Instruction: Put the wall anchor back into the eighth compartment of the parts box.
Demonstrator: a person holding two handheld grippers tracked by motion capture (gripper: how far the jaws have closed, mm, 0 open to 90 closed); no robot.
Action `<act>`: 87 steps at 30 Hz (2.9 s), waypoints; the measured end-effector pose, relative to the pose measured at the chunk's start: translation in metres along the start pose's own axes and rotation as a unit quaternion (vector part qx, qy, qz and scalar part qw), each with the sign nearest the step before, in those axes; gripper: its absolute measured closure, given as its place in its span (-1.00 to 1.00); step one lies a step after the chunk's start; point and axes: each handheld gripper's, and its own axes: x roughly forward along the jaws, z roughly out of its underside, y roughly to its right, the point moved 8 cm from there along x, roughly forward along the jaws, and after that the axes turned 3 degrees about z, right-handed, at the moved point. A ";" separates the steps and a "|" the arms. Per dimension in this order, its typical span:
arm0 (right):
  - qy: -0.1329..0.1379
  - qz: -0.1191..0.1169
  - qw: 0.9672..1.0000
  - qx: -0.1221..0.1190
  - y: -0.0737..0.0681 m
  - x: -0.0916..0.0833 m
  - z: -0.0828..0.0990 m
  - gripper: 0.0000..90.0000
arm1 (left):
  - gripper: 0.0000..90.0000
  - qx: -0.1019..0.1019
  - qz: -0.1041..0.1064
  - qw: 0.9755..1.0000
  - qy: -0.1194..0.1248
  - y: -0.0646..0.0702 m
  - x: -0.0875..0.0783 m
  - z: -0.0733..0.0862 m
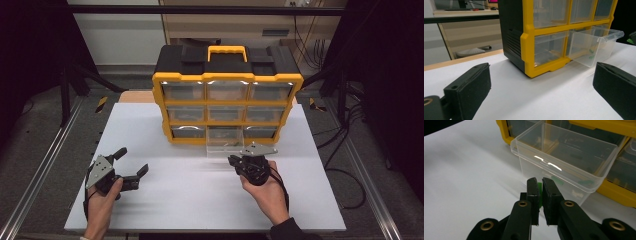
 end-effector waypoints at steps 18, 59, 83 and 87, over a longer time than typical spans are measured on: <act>0.016 0.012 1.000 0.007 0.010 -0.013 -0.018 0.87 | -0.98 -0.002 0.001 1.000 0.003 0.000 0.000 -0.001; 0.035 0.023 0.999 -0.012 0.022 -0.015 -0.067 0.87 | -0.97 0.000 0.002 1.000 0.005 -0.001 0.000 -0.002; 0.032 0.021 0.999 -0.016 0.023 -0.009 -0.083 0.87 | -0.97 -0.001 0.000 1.000 0.008 -0.002 -0.002 -0.004; 0.031 0.020 0.999 -0.019 0.022 -0.008 -0.084 0.87 | -0.97 -0.001 0.000 1.000 0.008 -0.002 -0.001 -0.004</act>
